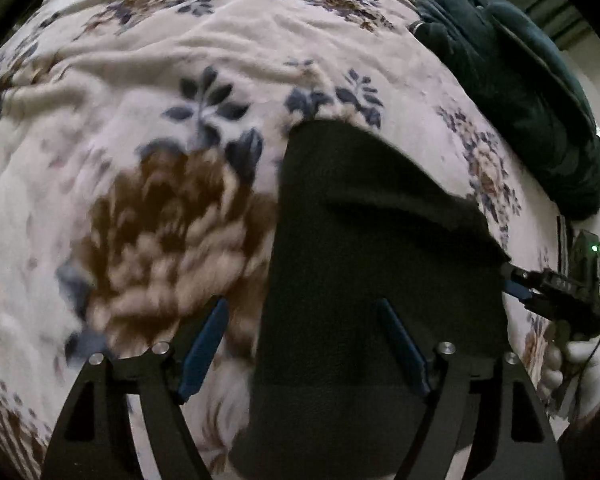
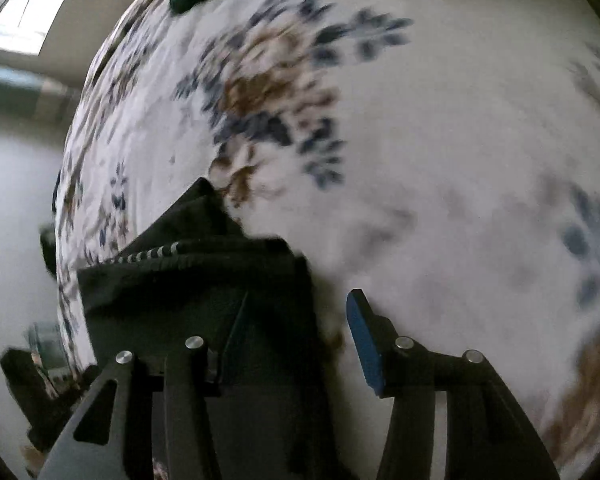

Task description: Fold small clothes

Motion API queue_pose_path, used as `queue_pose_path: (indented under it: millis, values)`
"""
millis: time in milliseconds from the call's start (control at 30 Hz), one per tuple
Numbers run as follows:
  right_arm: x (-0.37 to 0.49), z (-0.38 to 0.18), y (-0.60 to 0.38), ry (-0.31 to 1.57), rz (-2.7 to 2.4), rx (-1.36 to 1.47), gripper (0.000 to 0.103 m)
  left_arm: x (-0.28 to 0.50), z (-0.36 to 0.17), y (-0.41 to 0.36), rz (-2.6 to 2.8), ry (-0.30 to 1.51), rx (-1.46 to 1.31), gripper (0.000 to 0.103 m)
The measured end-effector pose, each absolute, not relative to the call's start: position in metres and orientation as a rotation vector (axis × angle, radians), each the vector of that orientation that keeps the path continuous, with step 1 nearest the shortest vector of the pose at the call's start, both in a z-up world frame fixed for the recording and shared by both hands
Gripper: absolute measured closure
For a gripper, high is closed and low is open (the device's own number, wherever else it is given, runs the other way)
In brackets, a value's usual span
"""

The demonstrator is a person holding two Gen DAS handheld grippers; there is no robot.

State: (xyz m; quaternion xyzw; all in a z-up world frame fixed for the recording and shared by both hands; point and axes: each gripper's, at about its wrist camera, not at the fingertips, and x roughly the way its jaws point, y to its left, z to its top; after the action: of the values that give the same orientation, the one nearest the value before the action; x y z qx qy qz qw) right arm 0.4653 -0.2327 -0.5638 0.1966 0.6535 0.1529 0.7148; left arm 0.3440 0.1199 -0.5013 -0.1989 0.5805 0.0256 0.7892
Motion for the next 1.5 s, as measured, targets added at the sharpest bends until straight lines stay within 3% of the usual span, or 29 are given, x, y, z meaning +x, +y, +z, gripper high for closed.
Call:
queue_pose_path:
  millis: [67,100,267,300,333,400,567,667,767,800,833,867,900,1100,1267,1300,1367,1400,1433,1500]
  values:
    - [0.471,-0.561,-0.228,1.411,0.371,0.407,0.069,0.368,-0.502,0.118,0.046,1.237,-0.426,0.027]
    - [0.471,-0.559,-0.227,1.388,0.372,0.402,0.096,0.377,-0.503,0.120,0.052,1.234,-0.420,0.027]
    - [0.475,-0.530,-0.234,1.275,0.340,0.426,0.096,0.429,-0.526,0.129,0.024,1.275,-0.420,0.027]
    - [0.475,-0.524,-0.237,1.255,0.331,0.435,0.096,0.434,-0.529,0.132,0.008,1.273,-0.435,0.039]
    - [0.474,-0.519,-0.239,1.244,0.328,0.436,0.096,0.436,-0.529,0.136,-0.014,1.247,-0.454,0.063]
    - [0.478,-0.512,-0.237,1.219,0.323,0.431,0.097,0.437,-0.528,0.140,-0.034,1.228,-0.451,0.077]
    - [0.490,-0.515,-0.232,1.216,0.291,0.427,0.097,0.431,-0.532,0.151,-0.024,1.215,-0.504,0.081]
    - [0.500,-0.536,-0.225,1.265,0.252,0.402,0.098,0.432,-0.536,0.158,-0.008,1.225,-0.575,0.077]
    - [0.507,-0.557,-0.230,1.366,0.261,0.449,0.096,0.425,-0.527,0.166,-0.030,1.224,-0.654,0.064]
    - [0.505,-0.558,-0.237,1.388,0.267,0.488,0.088,0.418,-0.520,0.168,-0.046,1.210,-0.664,0.053]
    - [0.500,-0.554,-0.246,1.392,0.276,0.520,0.080,0.410,-0.515,0.170,-0.055,1.202,-0.666,0.028]
    - [0.494,-0.551,-0.252,1.385,0.299,0.546,0.058,0.402,-0.511,0.172,-0.068,1.198,-0.671,0.018]
    - [0.488,-0.549,-0.258,1.379,0.329,0.576,0.047,0.394,-0.510,0.173,-0.094,1.188,-0.689,0.014]
    - [0.434,-0.606,-0.255,1.631,0.550,0.711,0.043,0.348,-0.555,0.165,-0.241,1.282,-0.861,0.014]
    - [0.421,-0.634,-0.230,1.624,0.708,0.899,0.041,0.349,-0.560,0.151,-0.310,1.244,-0.874,0.016]
    - [0.420,-0.635,-0.224,1.616,0.731,0.906,0.041,0.352,-0.555,0.146,-0.326,1.216,-0.855,0.017]
    - [0.419,-0.633,-0.210,1.612,0.734,0.849,0.047,0.356,-0.545,0.137,-0.352,1.180,-0.792,0.050]
    - [0.419,-0.633,-0.207,1.614,0.722,0.826,0.072,0.359,-0.542,0.134,-0.343,1.180,-0.757,0.079]
    - [0.417,-0.631,-0.206,1.614,0.685,0.820,0.082,0.361,-0.537,0.134,-0.347,1.177,-0.751,0.079]
    - [0.413,-0.621,-0.208,1.584,0.648,0.826,0.084,0.364,-0.529,0.135,-0.342,1.178,-0.750,0.079]
